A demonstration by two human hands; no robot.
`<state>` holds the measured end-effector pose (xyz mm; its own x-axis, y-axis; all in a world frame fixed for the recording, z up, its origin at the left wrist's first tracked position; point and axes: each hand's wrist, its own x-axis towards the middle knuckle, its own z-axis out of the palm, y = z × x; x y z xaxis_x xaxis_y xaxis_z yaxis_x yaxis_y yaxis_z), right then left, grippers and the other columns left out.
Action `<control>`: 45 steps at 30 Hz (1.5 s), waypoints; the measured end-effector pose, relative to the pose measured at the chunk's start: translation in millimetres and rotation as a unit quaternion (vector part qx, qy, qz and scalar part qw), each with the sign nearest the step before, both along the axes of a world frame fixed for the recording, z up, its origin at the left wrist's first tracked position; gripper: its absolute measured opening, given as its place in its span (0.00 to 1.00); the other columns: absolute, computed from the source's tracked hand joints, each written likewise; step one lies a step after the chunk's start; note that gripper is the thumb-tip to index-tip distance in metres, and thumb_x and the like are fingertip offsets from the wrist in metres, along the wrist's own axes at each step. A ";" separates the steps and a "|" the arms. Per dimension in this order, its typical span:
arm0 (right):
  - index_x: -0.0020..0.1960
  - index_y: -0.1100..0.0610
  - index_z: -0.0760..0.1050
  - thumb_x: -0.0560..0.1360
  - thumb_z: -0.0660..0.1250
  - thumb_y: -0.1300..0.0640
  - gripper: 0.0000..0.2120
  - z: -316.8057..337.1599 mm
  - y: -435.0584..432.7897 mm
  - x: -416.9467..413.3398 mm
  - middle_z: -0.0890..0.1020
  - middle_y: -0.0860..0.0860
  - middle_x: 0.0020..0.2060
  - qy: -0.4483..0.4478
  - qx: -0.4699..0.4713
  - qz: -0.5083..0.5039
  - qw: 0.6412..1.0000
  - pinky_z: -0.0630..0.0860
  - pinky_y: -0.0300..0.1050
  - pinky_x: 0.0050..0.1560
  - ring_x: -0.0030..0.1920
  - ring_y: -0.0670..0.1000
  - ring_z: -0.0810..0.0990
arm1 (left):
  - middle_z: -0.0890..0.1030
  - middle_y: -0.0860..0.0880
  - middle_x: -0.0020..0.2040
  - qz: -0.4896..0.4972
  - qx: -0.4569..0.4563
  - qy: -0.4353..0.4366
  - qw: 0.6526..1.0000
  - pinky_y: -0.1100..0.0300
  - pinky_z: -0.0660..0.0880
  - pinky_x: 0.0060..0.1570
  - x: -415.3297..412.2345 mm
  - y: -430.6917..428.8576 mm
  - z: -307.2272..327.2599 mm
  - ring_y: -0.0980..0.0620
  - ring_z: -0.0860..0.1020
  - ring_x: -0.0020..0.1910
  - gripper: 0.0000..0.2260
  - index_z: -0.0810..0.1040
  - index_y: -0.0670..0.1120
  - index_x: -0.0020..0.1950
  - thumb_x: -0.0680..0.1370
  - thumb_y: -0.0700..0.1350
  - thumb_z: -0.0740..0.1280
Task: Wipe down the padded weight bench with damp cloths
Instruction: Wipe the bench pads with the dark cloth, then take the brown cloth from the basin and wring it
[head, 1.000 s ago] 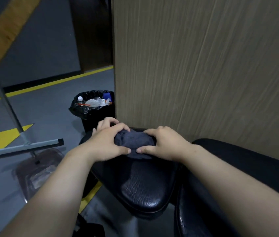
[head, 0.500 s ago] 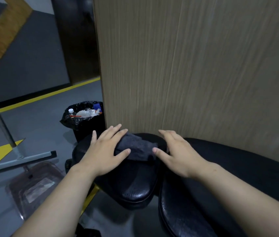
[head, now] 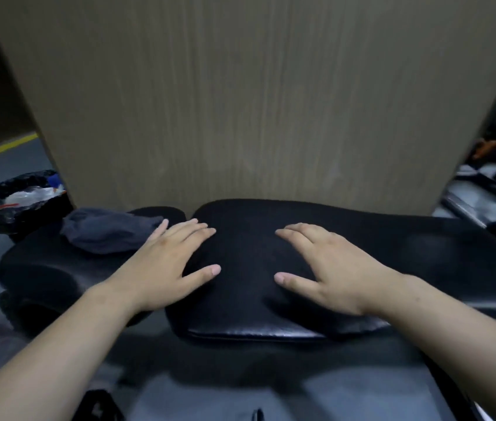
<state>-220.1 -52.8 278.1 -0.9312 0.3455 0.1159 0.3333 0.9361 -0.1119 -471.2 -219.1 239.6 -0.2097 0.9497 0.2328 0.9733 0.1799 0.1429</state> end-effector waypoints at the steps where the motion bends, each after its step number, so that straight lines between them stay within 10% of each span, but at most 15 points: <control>1: 0.78 0.50 0.54 0.75 0.52 0.30 0.38 1.7 -0.4 13.8 0.61 0.48 0.76 0.002 -0.001 -0.006 1.000 0.57 0.44 0.75 0.76 0.48 0.58 | 0.66 0.56 0.76 -0.017 -0.001 -0.001 1.000 0.50 0.50 0.78 15.6 5.6 4.6 0.58 0.57 0.77 0.37 0.62 0.53 0.78 0.75 0.73 0.48; 21: 0.72 0.54 0.68 0.75 0.53 0.32 0.35 -1.8 -8.9 365.9 0.71 0.51 0.70 0.093 0.009 -0.286 0.954 0.67 0.49 0.70 0.69 0.51 0.69 | 0.73 0.48 0.71 -0.359 0.000 0.058 0.931 0.41 0.61 0.73 363.0 185.6 18.1 0.48 0.68 0.72 0.34 0.65 0.49 0.75 0.76 0.69 0.52; 39: 0.73 0.59 0.67 0.72 0.63 0.33 0.39 -173.8 -123.3 581.3 0.68 0.56 0.73 0.092 -0.075 -0.540 0.833 0.69 0.59 0.68 0.72 0.57 0.68 | 0.66 0.43 0.75 -0.622 -0.146 0.116 0.761 0.38 0.52 0.75 645.3 190.0 -183.9 0.46 0.60 0.76 0.41 0.58 0.46 0.79 0.74 0.71 0.56; 45: 0.77 0.51 0.59 0.69 0.64 0.30 0.43 -254.6 -142.7 589.6 0.64 0.48 0.75 0.076 -0.192 -0.597 0.775 0.64 0.44 0.71 0.73 0.49 0.65 | 0.69 0.48 0.67 -0.597 -0.291 0.126 0.737 0.43 0.62 0.67 644.9 173.9 -227.9 0.45 0.69 0.66 0.35 0.61 0.53 0.71 0.70 0.68 0.65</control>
<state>369.5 -195.6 23.5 0.0938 0.9867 -0.1325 0.8917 -0.1425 -0.4297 173.8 -45.2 11.7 0.8366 0.3767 -0.3978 0.4700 -0.8666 0.1676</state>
